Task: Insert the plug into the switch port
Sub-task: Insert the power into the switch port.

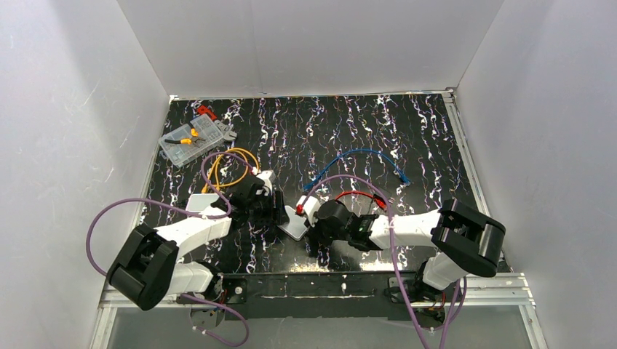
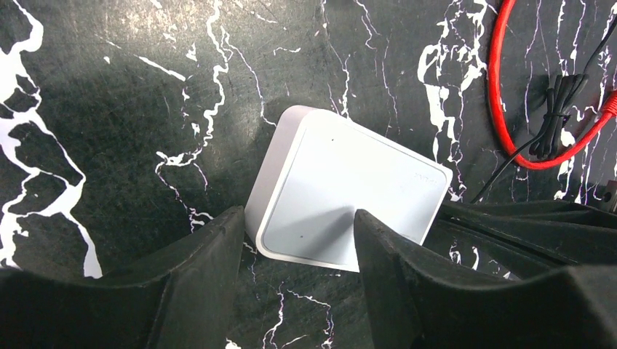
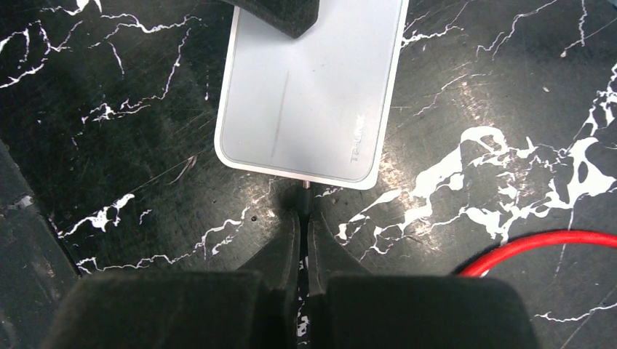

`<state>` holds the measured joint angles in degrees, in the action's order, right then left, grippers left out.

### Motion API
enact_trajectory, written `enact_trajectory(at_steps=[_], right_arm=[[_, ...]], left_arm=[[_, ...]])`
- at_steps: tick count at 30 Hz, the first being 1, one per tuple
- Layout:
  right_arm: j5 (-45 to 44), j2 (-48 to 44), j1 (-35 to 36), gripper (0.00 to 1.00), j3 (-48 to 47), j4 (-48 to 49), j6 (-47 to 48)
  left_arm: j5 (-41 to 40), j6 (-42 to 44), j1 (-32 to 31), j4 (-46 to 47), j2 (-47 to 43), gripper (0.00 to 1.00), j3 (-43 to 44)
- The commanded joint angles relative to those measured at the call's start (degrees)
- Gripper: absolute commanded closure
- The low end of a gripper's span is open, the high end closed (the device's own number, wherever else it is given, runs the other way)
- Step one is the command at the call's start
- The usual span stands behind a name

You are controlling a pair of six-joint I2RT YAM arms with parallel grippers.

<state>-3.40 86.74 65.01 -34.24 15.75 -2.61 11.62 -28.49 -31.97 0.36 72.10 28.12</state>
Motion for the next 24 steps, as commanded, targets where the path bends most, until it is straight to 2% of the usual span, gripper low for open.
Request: enact_trajectory(at_steps=[1, 12, 24], right_arm=[[-1.5, 0.4, 0.5, 0.99, -3.9, 2.1, 2.0], [-2.6, 2.0, 0.2, 0.99, -7.3, 3.8, 9.9], [5.8, 2.7, -2.8, 0.99, -7.2, 12.0, 21.1]], left_arm=[[4.9, 0.6, -0.4, 1.6, 1.2, 0.46, 0.8], [7.2, 1.2, -0.5, 1.9, 3.8, 0.49, 0.5], [8.8, 1.9, -1.1, 2.3, 5.0, 0.51, 0.5]])
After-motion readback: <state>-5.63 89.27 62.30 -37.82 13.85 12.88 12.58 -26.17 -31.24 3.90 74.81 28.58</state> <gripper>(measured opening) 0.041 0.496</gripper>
